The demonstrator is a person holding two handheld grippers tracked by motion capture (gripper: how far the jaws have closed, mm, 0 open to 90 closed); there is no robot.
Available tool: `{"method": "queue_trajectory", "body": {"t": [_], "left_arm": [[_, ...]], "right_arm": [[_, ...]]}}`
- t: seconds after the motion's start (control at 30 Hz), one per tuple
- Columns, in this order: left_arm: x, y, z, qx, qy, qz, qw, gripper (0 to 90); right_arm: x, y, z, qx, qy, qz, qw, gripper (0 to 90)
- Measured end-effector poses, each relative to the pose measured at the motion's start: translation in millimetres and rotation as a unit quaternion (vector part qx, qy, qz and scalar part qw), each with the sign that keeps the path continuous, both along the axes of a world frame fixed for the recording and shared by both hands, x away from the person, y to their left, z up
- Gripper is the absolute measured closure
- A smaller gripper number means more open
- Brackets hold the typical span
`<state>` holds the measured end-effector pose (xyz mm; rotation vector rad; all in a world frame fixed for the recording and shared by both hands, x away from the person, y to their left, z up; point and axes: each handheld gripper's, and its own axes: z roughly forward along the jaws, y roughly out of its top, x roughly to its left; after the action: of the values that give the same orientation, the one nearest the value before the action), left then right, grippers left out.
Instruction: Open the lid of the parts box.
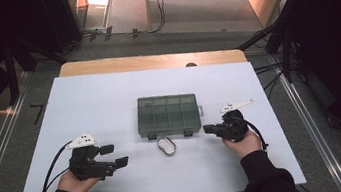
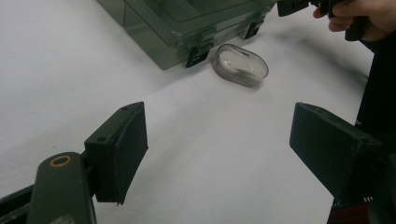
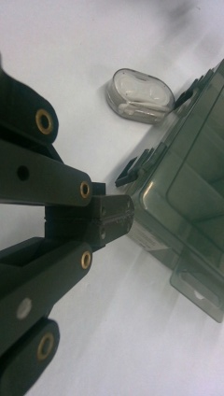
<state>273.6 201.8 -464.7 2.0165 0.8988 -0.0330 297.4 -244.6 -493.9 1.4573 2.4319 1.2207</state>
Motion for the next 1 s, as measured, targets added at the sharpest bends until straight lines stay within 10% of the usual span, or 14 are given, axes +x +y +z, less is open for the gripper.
{"method": "queue_trajectory", "body": {"t": [1.0], "left_arm": [[0.3, -0.1, -0.2, 0.0, 0.0, 0.0, 1.0, 19.5]], "right_arm": [[2.4, 6.9, -4.9, -0.007, 0.005, 0.006, 0.9999, 87.4]]}}
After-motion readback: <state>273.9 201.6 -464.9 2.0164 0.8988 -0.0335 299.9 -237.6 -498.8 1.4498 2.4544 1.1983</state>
